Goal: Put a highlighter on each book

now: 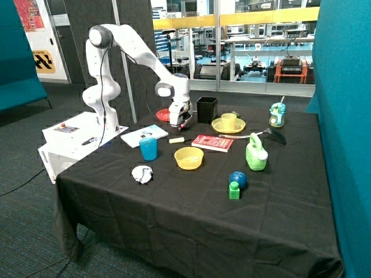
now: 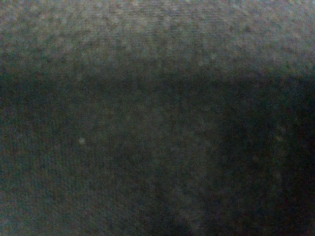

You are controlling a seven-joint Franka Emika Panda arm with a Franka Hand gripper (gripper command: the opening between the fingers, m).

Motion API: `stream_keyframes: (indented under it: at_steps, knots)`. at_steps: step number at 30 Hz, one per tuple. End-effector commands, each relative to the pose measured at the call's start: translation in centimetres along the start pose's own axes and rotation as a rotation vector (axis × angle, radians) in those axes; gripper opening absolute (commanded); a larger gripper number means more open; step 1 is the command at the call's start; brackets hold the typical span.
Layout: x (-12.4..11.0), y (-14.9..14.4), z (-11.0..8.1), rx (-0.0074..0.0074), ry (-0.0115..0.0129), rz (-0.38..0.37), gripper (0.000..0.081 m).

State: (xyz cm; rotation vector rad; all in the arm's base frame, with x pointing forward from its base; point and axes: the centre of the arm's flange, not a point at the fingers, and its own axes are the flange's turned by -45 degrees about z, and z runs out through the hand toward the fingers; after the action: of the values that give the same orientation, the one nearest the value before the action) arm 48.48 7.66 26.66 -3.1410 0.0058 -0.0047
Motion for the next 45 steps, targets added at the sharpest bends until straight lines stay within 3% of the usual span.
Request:
stream_keyframes:
  at_steps: [1, 6, 12, 20, 24, 45]
  knots:
    - [0.41, -0.23, 0.16, -0.0006, -0.003, -0.011, 0.0314]
    - [0.54, -0.27, 0.17, -0.0006, -0.003, -0.014, 0.0259]
    - [0.46, -0.27, 0.17, -0.0006, -0.003, -0.017, 0.013]
    - [0.39, -0.37, 0.16, -0.0006, -0.003, -0.019, 0.0084]
    - [0.29, -0.5, 0.16, -0.0006, -0.003, -0.02, 0.0013]
    - [-0.16, -0.78, -0.29, -0.0006, -0.003, -0.024, 0.0]
